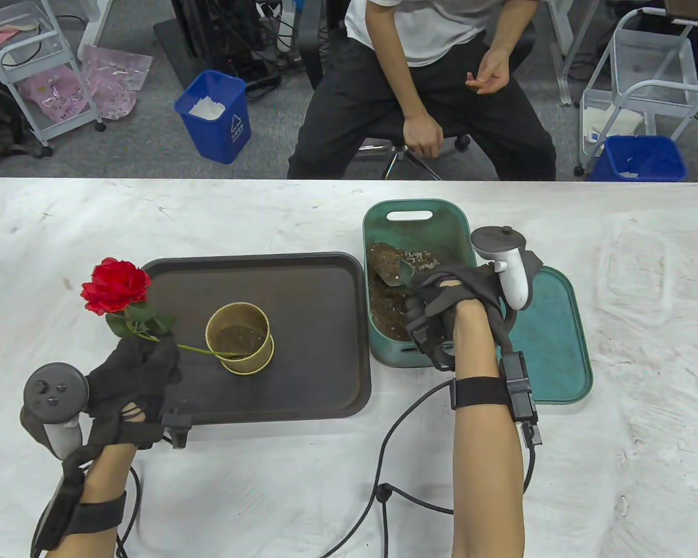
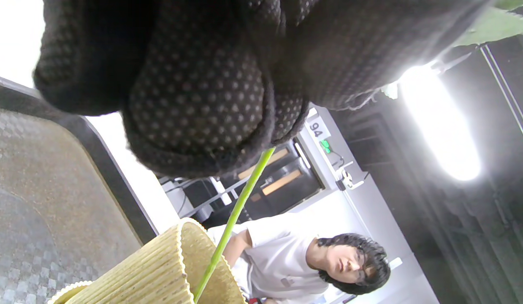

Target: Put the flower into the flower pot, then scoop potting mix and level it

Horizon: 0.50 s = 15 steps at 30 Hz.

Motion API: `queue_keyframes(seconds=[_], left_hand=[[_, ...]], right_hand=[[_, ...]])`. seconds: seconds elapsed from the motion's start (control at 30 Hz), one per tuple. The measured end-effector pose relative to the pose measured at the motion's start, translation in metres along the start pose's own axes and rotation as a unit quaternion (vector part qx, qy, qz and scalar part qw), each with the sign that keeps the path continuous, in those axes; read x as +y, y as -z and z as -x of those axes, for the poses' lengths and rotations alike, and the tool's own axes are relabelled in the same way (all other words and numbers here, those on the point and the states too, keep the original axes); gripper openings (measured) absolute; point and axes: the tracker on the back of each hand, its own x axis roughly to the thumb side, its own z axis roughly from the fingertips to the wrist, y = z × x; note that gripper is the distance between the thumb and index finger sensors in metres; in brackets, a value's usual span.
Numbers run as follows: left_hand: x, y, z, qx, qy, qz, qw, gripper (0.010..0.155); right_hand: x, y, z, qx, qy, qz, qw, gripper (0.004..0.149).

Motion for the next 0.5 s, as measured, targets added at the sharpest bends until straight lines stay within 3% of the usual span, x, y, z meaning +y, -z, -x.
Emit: queue_keyframes(seconds=[0.23, 0.5], left_hand=[[-0.001, 0.001, -0.001, -0.005, 0.001, 0.003, 1.0, 0.045], [0.0, 0.001, 0.0, -0.002, -0.001, 0.002, 1.0, 0.045]], right_hand=[[-0.008, -0.028, 0.001, -0.024, 0.032, 0.029, 0.999, 0.053], [0.02, -0.047, -0.018, -0.079, 0.036, -0.012, 0.996, 0.053]])
